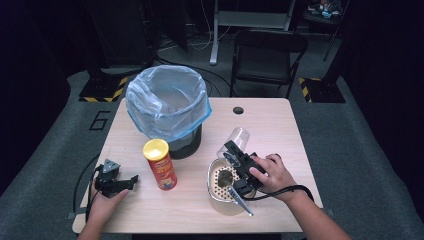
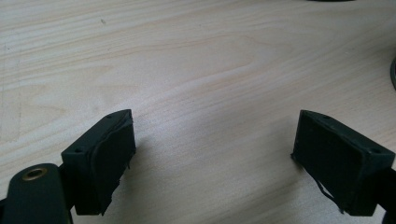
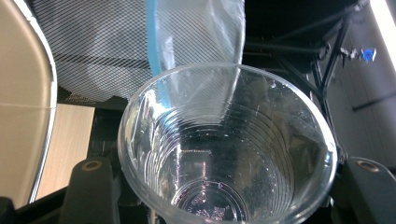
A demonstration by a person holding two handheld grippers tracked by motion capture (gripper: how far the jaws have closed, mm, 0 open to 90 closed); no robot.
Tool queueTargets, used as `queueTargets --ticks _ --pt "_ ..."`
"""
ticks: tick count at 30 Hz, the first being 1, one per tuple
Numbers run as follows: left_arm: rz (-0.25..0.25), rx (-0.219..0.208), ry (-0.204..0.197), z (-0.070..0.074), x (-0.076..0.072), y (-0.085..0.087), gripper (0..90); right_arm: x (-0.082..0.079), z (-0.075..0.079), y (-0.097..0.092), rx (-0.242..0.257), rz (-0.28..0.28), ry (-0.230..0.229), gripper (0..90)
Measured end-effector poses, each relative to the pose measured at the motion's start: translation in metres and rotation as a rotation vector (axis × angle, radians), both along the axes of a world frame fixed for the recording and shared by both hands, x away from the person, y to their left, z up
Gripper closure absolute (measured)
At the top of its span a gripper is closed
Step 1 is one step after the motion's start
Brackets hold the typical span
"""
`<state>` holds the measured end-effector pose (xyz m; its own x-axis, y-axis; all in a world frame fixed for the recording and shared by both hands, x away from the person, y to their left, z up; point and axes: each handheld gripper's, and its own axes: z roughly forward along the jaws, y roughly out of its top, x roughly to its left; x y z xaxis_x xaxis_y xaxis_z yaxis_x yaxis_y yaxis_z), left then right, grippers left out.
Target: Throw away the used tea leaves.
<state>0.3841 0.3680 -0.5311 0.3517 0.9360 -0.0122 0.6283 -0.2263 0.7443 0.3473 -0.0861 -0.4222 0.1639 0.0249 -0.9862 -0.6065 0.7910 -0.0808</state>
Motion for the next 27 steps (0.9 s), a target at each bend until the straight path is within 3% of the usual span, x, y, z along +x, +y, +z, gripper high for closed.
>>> queueTargets --ticks 1,5,11,13,20,26,27 --pt "0.000 0.000 0.000 0.000 0.000 0.000 12.7 0.001 0.000 0.000 0.047 -0.005 0.035 33.5" --pt "0.000 -0.001 0.001 0.000 0.000 0.000 12.7 0.000 0.002 -0.001 0.135 -0.026 0.077 33.4" --pt "0.000 -0.002 0.001 0.000 0.000 0.000 12.7 -0.001 0.006 -0.002 0.231 -0.033 0.131 33.4" --pt "0.000 -0.003 0.001 0.000 0.000 0.000 12.7 -0.002 0.012 -0.003 0.324 -0.040 0.175 33.4" --pt "0.000 -0.001 0.000 0.000 0.000 0.000 12.7 0.001 0.028 -0.007 0.550 0.002 0.349 33.6" --pt "0.000 -0.001 0.000 0.000 0.000 0.000 12.7 0.005 0.038 -0.009 0.630 0.028 0.411 33.3" --pt "0.000 -0.003 0.002 0.000 0.000 0.000 12.7 0.006 0.042 -0.010 0.666 0.047 0.459 33.3"
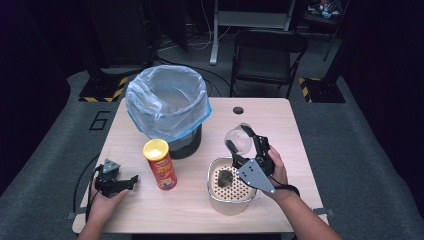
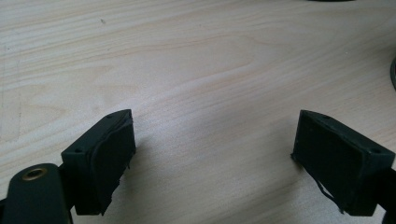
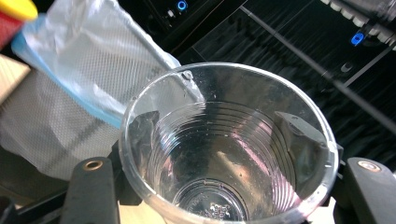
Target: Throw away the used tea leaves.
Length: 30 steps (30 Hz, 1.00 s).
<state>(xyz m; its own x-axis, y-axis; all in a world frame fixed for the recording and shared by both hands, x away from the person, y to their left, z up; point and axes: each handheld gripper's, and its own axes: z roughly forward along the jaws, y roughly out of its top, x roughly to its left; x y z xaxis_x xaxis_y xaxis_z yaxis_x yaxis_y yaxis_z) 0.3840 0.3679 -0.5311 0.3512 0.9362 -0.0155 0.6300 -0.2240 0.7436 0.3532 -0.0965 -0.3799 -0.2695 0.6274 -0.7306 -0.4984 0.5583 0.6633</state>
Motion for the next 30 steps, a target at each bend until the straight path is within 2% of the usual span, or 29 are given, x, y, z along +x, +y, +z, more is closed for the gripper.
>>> queueTargets --ticks 4,5,6,12,14,20,28,30 --pt "-0.001 0.003 -0.001 0.000 0.000 0.000 12.7 0.003 0.009 -0.001 0.082 0.037 0.085 33.4" --pt "-0.001 0.003 -0.001 0.000 0.000 0.000 12.7 0.003 0.009 -0.001 0.082 0.037 0.085 33.4" --pt "0.000 0.000 -0.001 0.000 0.000 0.000 12.7 0.007 0.016 -0.004 0.141 0.056 0.127 33.4" --pt "0.001 0.001 -0.006 0.000 0.000 0.000 12.7 0.015 0.037 -0.008 0.264 0.110 0.244 33.5" --pt "0.004 -0.003 -0.004 0.000 0.000 0.000 12.7 0.017 0.047 -0.010 0.272 0.127 0.268 33.5" --pt "0.006 -0.001 -0.004 0.000 0.001 0.000 12.7 0.024 0.070 -0.010 0.333 0.196 0.377 33.6" --pt "0.015 -0.003 0.003 0.000 0.001 0.000 12.7 0.035 0.081 0.000 0.452 0.265 0.530 33.6" --pt "0.016 -0.003 0.003 0.000 0.001 0.000 12.7 0.038 0.083 0.004 0.452 0.269 0.551 33.6"
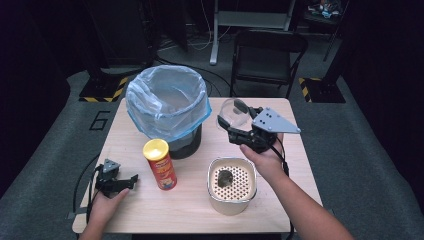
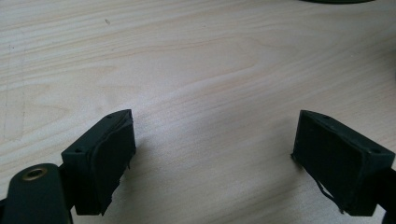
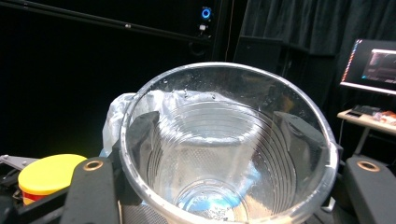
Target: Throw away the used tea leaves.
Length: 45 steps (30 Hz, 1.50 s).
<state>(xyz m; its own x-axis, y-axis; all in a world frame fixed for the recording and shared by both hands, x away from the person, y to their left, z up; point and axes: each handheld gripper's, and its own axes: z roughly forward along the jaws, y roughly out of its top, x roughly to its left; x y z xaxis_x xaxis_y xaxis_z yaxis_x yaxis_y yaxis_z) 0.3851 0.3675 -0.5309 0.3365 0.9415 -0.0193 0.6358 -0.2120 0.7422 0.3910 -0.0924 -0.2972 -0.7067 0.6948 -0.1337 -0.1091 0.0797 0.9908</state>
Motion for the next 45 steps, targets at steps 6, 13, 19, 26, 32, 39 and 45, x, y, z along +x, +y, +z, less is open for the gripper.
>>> queueTargets --ticks 6,13,19,26,32,39,45 --pt "-0.004 -0.007 -0.001 0.000 0.000 0.000 12.1 0.009 0.004 0.013 0.000 0.020 0.046 33.9" --pt "-0.009 -0.003 0.002 0.000 0.000 0.000 11.6 0.026 0.022 0.035 -0.001 0.017 0.070 33.9" --pt "-0.006 -0.022 -0.003 0.000 0.000 0.002 11.6 0.038 0.037 0.049 -0.002 0.036 0.067 33.2" --pt "-0.008 -0.003 0.002 0.000 0.000 0.000 11.6 0.060 0.048 0.071 -0.004 0.033 0.084 32.9" --pt "-0.006 -0.003 -0.003 0.000 0.000 0.000 11.6 0.070 0.049 0.083 -0.002 0.039 0.097 32.8" --pt "0.005 -0.010 -0.006 -0.001 0.000 -0.001 11.7 0.083 0.047 0.100 -0.028 0.048 0.106 31.2" --pt "0.003 -0.004 -0.009 -0.001 0.000 -0.001 11.7 0.093 0.045 0.116 -0.047 0.035 0.109 31.1"
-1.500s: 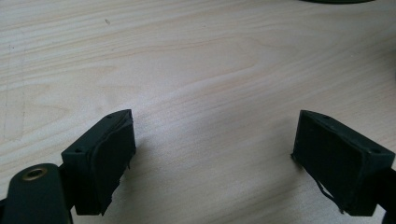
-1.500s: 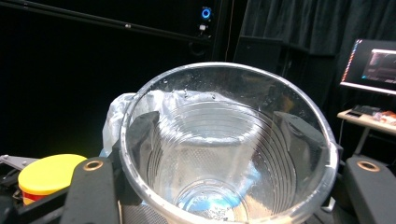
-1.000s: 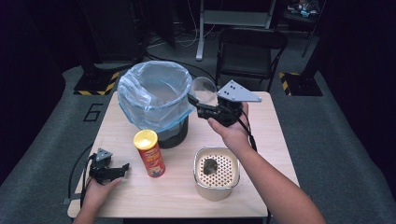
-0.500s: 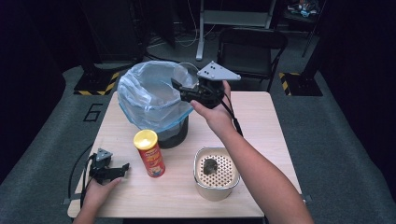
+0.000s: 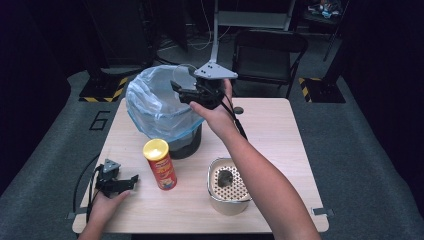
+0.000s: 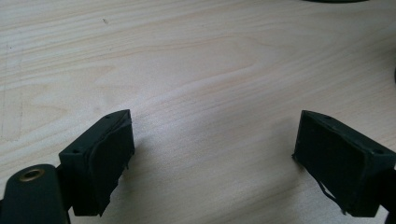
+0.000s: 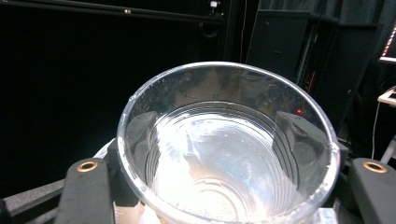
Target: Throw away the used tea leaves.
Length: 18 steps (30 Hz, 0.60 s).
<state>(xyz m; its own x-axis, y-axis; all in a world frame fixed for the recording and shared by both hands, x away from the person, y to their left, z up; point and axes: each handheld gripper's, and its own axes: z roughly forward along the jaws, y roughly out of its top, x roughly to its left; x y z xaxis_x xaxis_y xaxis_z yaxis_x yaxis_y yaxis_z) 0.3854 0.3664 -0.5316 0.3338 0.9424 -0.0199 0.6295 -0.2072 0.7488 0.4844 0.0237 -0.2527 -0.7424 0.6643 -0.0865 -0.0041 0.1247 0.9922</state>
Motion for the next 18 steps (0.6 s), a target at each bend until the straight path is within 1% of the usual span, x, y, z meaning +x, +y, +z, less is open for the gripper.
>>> queueTargets --ticks 2,3,5,6,7,8,9,12,14,15,16,17,18 --pt "0.000 0.000 -0.001 0.000 0.000 0.000 11.7 0.003 0.000 0.006 -0.011 0.003 0.010 31.0" --pt "0.000 -0.001 -0.001 0.000 0.000 0.000 11.7 0.004 0.000 0.009 -0.018 -0.001 0.007 30.9" --pt "-0.003 0.003 0.000 0.000 0.000 0.000 11.7 0.007 0.000 0.015 -0.019 -0.003 0.017 30.2" --pt "0.001 -0.001 0.000 0.000 0.000 0.000 11.8 0.008 0.000 0.018 -0.029 -0.001 0.010 29.6" --pt "-0.007 0.012 0.003 0.001 0.000 0.001 11.8 0.009 0.000 0.022 -0.030 -0.001 0.021 28.8" --pt "-0.007 0.012 0.003 0.001 0.000 0.001 11.8 0.009 0.000 0.022 -0.030 -0.001 0.021 28.8" --pt "-0.009 0.010 0.010 0.001 -0.001 0.001 11.8 0.013 -0.001 0.028 -0.050 0.008 0.028 27.5" --pt "-0.012 0.012 0.017 0.002 -0.001 0.001 11.8 0.017 -0.001 0.036 -0.089 -0.006 0.037 27.0" --pt "-0.013 0.012 0.017 0.002 -0.001 0.001 11.8 0.019 -0.001 0.039 -0.098 -0.004 0.045 26.6" --pt "-0.011 0.010 0.017 0.002 -0.001 0.001 11.8 0.023 0.000 0.044 -0.105 -0.013 0.062 17.1" --pt "-0.022 0.023 0.023 0.002 -0.001 0.002 11.8 0.025 0.000 0.045 -0.095 -0.007 0.082 13.0" --pt "-0.018 0.018 0.023 0.002 -0.001 0.001 11.8 0.028 -0.001 0.046 -0.084 -0.001 0.104 11.4" --pt "-0.018 0.018 0.023 0.002 -0.001 0.001 11.8 0.028 -0.001 0.046 -0.084 -0.001 0.104 11.4"
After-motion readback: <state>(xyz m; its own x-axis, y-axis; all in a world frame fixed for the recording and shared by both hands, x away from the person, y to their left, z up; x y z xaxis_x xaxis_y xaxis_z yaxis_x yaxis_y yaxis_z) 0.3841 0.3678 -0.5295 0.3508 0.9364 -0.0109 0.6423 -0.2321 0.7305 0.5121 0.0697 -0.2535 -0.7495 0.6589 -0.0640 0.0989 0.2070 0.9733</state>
